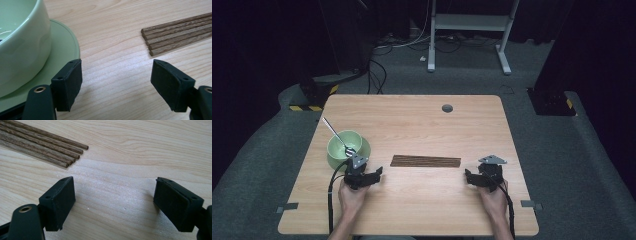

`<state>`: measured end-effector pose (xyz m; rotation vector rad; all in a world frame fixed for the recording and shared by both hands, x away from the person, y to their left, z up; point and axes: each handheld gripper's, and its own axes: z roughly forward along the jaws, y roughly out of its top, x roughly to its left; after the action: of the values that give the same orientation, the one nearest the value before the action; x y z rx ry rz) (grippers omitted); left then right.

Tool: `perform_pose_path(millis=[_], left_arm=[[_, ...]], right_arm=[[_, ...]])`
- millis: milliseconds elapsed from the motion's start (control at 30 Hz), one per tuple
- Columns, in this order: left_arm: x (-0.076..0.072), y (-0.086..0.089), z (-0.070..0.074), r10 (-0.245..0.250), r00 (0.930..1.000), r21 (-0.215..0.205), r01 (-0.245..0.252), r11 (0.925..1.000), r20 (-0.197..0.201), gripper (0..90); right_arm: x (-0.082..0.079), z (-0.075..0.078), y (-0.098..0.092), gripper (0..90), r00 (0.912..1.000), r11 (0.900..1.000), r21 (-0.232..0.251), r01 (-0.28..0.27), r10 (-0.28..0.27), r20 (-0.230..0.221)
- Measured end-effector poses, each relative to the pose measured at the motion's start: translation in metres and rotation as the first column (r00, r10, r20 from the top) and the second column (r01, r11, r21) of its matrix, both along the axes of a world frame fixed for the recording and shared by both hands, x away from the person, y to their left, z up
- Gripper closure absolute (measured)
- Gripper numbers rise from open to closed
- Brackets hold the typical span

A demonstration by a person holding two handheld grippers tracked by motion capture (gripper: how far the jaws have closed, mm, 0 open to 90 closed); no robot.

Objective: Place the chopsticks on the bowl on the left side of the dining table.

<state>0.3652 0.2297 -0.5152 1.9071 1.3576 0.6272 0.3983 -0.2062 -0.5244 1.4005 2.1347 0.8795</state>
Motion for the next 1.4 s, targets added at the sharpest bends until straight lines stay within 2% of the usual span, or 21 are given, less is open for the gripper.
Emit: perform_pose_path(millis=[367,733,867,1167,1200,1300,1400], left_arm=[[0.001,-0.007,0.010,-0.052,0.9986,-0.049,0.051,0.9975,-0.007,21.4],[0.005,-0.013,0.013,-0.072,0.9968,-0.038,0.071,0.9967,-0.032,19.5],[0.006,-0.019,0.019,-0.094,0.9953,-0.044,0.093,0.9947,-0.023,19.2],[0.009,-0.028,0.023,-0.129,0.9915,-0.048,0.128,0.9906,-0.020,19.8],[0.011,-0.030,0.023,-0.134,0.9907,-0.061,0.132,0.9894,-0.025,19.6],[0.011,-0.033,0.024,-0.142,0.9895,-0.066,0.141,0.9879,-0.025,19.6],[0.014,-0.039,0.026,-0.164,0.9858,-0.044,0.163,0.9857,-0.034,19.6]], right_arm=[[0.000,0.000,0.000,17.1,1.0000,1.000,0.000,-0.001,0.001,0.000],[0.000,0.000,0.000,17.2,1.0000,1.000,-0.001,-0.001,0.001,0.001],[0.000,0.000,0.000,17.5,1.0000,1.000,0.000,-0.001,0.001,0.001],[0.000,0.000,0.000,17.7,1.0000,1.000,0.000,-0.003,0.003,0.002],[0.000,0.000,0.000,17.8,1.0000,1.000,0.000,-0.003,0.003,0.002],[0.000,0.000,0.000,17.9,1.0000,1.000,0.000,-0.003,0.003,0.002],[0.000,0.000,0.000,17.9,1.0000,1.000,0.001,-0.002,0.002,0.001]])
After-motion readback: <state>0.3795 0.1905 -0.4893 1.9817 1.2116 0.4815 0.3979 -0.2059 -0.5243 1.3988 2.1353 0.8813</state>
